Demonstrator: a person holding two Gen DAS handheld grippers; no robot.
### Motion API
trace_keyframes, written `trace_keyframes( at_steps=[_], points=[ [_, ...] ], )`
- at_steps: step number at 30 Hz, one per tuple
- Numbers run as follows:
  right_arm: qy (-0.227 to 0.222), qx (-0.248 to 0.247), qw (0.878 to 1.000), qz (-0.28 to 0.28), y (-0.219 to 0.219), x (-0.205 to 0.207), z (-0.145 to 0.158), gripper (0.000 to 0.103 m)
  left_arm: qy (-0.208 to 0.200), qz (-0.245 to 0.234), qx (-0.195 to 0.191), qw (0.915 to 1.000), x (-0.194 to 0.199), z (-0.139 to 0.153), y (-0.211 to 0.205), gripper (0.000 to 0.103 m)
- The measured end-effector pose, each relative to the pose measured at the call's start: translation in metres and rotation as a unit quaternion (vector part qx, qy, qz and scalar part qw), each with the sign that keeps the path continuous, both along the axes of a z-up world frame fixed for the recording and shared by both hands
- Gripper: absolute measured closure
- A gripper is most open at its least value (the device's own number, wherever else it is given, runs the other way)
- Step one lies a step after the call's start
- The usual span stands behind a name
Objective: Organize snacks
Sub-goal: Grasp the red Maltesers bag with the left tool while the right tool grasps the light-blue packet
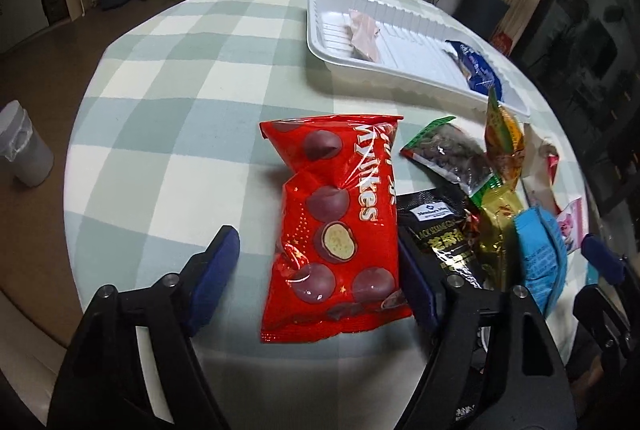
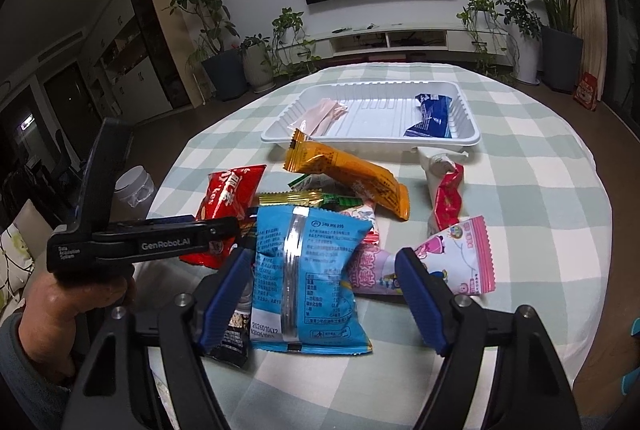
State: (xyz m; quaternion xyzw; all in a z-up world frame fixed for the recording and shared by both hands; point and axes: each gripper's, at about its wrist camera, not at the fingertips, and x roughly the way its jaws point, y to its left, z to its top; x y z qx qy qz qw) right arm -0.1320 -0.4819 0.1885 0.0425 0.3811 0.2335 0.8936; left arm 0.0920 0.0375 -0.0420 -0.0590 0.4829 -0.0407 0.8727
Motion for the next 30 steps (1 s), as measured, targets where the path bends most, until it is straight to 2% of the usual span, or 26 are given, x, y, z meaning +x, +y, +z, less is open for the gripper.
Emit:
trace_keyframes(
  at_steps=[3, 5, 7, 14, 20, 26, 30],
  points=[
    [0.0, -0.003, 1.0, 0.0, 0.001, 0.0, -0.001, 0.025, 0.0, -0.004, 0.014, 0.9999, 0.004, -0.002, -0.002, 0.029],
    [0.001, -0.004, 1.0, 0.0, 0.002, 0.0, -0.002, 0.025, -0.002, -0.005, 0.019, 0.9998, 0.005, -0.002, -0.002, 0.042],
    [0.0, -0.006, 1.0, 0.002, 0.003, 0.001, -0.002, 0.025, -0.007, -0.001, 0.018, 0.9998, 0.006, -0.002, 0.001, 0.05],
    [-0.002, -0.012, 1.0, 0.005, 0.006, 0.0, -0.004, 0.025, -0.013, 0.006, -0.009, 0.9998, 0.005, -0.001, 0.012, 0.062],
    [0.003, -0.011, 1.0, 0.006, 0.008, -0.001, -0.005, 0.025, -0.019, 0.0, -0.019, 0.9996, -0.001, 0.002, 0.01, 0.067],
    [0.006, -0.026, 1.0, 0.011, 0.02, 0.003, -0.009, 0.028, -0.033, -0.001, -0.039, 0.9987, -0.008, 0.009, 0.012, 0.067],
    [0.026, -0.041, 0.999, 0.015, 0.031, 0.01, -0.019, 0.031, -0.035, -0.008, -0.048, 0.9982, -0.011, 0.011, 0.01, 0.067]
  ],
)
